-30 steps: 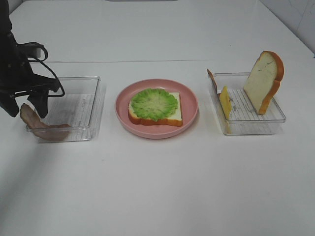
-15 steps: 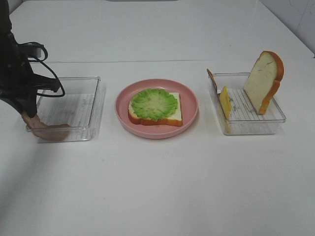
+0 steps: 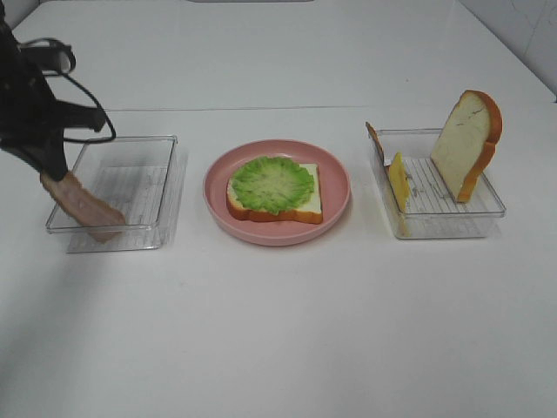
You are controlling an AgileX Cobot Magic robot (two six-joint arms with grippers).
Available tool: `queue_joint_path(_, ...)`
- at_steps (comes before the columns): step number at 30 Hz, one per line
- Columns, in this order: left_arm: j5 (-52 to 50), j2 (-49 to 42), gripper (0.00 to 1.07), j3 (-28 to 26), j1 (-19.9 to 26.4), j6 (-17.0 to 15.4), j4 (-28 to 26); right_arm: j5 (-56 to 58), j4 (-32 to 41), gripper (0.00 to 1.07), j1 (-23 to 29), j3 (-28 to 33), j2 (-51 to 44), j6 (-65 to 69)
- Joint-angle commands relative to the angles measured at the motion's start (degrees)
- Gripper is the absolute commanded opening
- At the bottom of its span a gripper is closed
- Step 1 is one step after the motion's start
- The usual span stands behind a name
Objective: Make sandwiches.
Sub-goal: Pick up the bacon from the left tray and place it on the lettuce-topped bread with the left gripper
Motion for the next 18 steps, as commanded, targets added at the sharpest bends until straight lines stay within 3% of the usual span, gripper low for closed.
queue_joint_path(1, 1.55, -3.21, 0.00, -1.55, -0.69, 0.40, -2.81, -0.46, 0.00, 0.75, 0.00, 0.17, -1.49, -0.29)
queue_joint_path(4, 4.47, -5.39, 0.00, -5.33, -2.12, 0.52, -3.61, -0.46, 0.00, 0.75, 0.00, 0.17, -1.49, -0.29)
queue_joint_path(6, 9.28, -6.02, 0.00, -11.97, -4.41, 0.57, -5.16, -0.46, 0.00, 0.75, 0.00, 0.17, -1.49, -0.29)
queue_joint_path(13, 9.40, -5.39, 0.00, -18.91, -8.19, 0.57, -9.28, -0.46, 0.00, 0.75, 0.00, 0.17, -1.49, -0.29)
queue_joint_path(17, 8.08, -3.04, 0.00, -21.03, -10.03, 2.29, -12.83, -0.46, 0.00, 0.75, 0.00, 0.17, -1.49, -0.29)
queue_joint_path(18, 7.62, -0.74, 0.00, -22.69, -11.29, 5.04, -15.07, -0.46, 0.00, 0.75, 0.00, 0.17, -1.49, -0.29)
